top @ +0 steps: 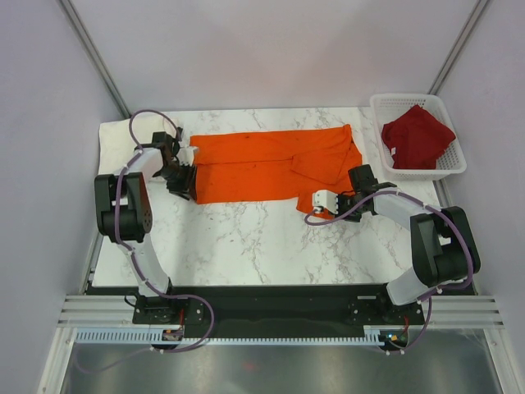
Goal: Fold and stack the t-shirts
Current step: Fold the tshirt
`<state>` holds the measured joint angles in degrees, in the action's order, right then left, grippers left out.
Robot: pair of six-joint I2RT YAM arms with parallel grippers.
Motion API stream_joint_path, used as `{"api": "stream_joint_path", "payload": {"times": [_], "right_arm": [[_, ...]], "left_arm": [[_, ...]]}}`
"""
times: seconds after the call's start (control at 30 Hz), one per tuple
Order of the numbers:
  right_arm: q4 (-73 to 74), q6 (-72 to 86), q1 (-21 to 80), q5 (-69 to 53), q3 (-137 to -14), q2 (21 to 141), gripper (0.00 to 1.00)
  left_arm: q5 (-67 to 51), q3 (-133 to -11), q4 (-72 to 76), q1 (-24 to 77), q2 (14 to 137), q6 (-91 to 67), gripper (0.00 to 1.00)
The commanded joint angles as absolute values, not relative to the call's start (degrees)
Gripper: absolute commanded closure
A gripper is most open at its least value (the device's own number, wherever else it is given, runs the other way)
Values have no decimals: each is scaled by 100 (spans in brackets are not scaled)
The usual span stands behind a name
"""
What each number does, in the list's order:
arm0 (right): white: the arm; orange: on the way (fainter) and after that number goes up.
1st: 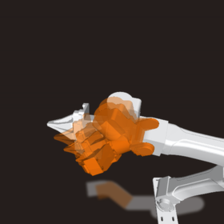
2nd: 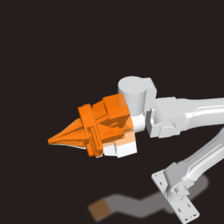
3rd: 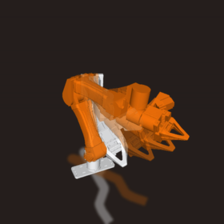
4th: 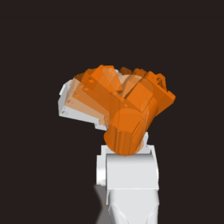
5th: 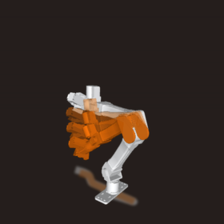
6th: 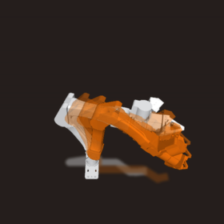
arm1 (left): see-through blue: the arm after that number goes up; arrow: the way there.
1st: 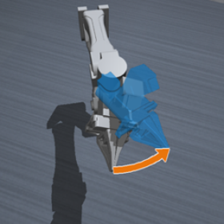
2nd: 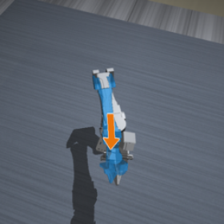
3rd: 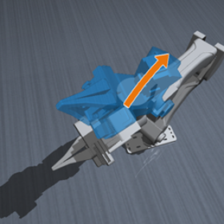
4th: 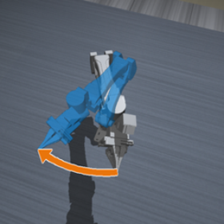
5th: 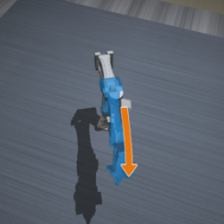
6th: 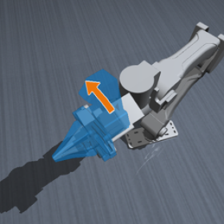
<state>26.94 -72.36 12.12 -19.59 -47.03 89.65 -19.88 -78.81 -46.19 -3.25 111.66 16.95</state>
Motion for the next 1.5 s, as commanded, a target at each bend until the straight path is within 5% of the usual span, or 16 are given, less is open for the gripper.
{"api": "stream_joint_path", "payload": {"times": [0.0, 0.23, 0.4, 0.7, 1.47], "right_arm": [[3023, -7110, 1239, -1828, -4465, 9316, 100], [2997, -7084, 1257, -1819, -4474, 9343, 100], [2979, -7040, 1283, -1819, -4474, 9360, 100], [2953, -6725, 1283, -1741, -4465, 9185, 100], [3516, -4597, 536, -2259, -5932, 7383, 100]], "left_arm": [[-2215, -7875, -4658, -308, 10723, 1573, 59], [-2294, -7892, -4658, -316, 10819, 1565, 52], [-2206, -7972, -4649, -308, 11144, 1600, 57], [-2189, -7945, -4650, -308, 10890, 1749, 98], [-1978, -7541, -4658, -316, 9677, 2452, 98]]}}
